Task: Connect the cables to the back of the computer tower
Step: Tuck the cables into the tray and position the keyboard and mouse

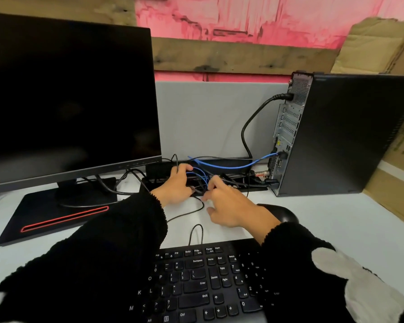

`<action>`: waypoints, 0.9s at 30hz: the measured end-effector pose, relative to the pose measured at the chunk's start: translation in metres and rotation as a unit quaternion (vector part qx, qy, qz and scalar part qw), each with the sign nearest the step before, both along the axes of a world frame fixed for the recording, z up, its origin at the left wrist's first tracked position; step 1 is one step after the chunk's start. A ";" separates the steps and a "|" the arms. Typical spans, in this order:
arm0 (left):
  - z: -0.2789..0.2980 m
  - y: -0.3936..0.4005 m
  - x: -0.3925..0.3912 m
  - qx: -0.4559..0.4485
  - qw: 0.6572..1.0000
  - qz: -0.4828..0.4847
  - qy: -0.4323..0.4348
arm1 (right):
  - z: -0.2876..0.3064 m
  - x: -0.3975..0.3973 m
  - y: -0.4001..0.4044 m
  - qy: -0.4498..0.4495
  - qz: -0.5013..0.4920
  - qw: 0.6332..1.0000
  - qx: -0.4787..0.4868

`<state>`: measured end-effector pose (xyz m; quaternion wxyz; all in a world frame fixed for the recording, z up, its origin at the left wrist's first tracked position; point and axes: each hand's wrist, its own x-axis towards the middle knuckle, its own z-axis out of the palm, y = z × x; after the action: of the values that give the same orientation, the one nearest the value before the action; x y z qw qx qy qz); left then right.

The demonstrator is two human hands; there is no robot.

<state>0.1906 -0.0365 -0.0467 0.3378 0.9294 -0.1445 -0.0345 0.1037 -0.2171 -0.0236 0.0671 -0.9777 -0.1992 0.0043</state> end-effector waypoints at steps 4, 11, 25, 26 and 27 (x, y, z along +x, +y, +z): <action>-0.005 0.006 -0.007 0.197 0.974 -0.044 0.098 | -0.007 0.012 0.006 0.068 -0.008 0.997 -0.039; 0.032 0.039 -0.027 0.231 0.969 -0.054 -0.070 | -0.004 0.051 0.013 0.110 -0.145 0.983 -0.035; 0.001 0.008 0.011 0.143 0.970 0.043 -0.193 | -0.021 0.080 0.020 -0.011 -0.168 0.986 -0.018; -0.001 0.005 0.019 0.164 0.970 0.032 -0.176 | -0.021 0.079 0.020 0.013 -0.160 0.987 -0.029; -0.002 0.004 0.026 0.185 0.970 0.023 -0.155 | -0.020 0.077 0.018 0.040 -0.156 0.987 -0.028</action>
<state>0.2162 -0.0326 -0.0490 0.1345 0.9729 -0.1645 0.0916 0.1806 -0.1987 -0.0436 0.0479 -0.9973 -0.0411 0.0384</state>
